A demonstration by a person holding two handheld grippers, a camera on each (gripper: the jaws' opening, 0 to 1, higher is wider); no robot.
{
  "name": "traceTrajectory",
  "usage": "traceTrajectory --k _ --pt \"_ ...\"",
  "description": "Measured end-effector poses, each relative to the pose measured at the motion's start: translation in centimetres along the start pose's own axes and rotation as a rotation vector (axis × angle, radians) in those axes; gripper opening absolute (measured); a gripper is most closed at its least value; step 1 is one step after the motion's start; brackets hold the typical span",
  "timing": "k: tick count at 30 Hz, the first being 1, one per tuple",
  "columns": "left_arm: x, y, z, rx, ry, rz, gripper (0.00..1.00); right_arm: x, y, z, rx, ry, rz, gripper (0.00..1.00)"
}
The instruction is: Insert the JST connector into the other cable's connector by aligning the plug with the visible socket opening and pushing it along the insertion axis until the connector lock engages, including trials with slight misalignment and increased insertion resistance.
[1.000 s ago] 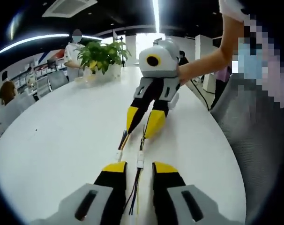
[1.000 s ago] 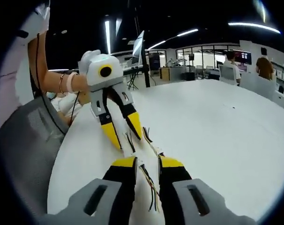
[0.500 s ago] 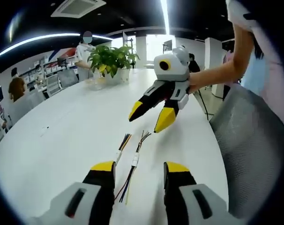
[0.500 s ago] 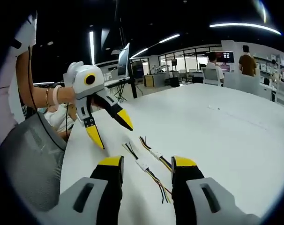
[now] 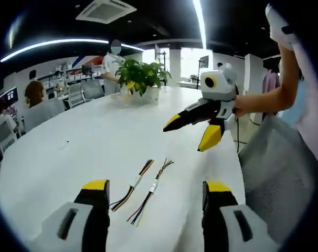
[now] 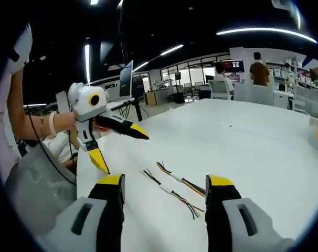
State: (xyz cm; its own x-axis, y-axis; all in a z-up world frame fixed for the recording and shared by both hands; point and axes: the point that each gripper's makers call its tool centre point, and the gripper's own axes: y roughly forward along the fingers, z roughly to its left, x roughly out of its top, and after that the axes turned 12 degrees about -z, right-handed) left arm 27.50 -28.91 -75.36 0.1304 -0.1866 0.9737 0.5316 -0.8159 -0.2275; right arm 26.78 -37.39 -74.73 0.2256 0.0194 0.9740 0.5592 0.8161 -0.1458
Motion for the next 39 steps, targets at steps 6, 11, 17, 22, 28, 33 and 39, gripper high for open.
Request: traceTrajectory --k 6,11,17,22,28,33,39 --pt "1.2 -1.2 -0.5 0.069 -0.1 -0.071 0.76 1.0 -1.0 0.8 -0.065 0.053 -0.031 0.61" --pt "1.4 -2.4 -1.4 0.1 -0.124 -0.088 0.8 0.8 -2.1 0.5 -0.128 0.08 -0.021 0.61" --pt "1.1 -3.8 -1.9 0.147 -0.162 -0.082 0.85 0.7 -3.0 0.9 -0.161 0.08 -0.004 0.64" --pt "1.0 -5.0 -1.6 0.173 -0.158 -0.081 0.85 -0.5 -4.0 0.7 -0.208 0.06 0.07 0.65" --pt "0.8 -6.3 -1.5 0.207 -0.173 -0.076 0.89 -1.0 -4.7 1.1 -0.216 0.061 0.087 0.68" --pt "0.8 -6.9 -2.0 0.223 -0.193 -0.079 0.94 -0.9 -5.2 1.3 -0.237 0.077 0.086 0.71" --pt "0.2 -7.6 -2.7 0.234 -0.214 -0.061 0.94 -0.7 -5.8 2.0 -0.254 0.119 0.067 0.73"
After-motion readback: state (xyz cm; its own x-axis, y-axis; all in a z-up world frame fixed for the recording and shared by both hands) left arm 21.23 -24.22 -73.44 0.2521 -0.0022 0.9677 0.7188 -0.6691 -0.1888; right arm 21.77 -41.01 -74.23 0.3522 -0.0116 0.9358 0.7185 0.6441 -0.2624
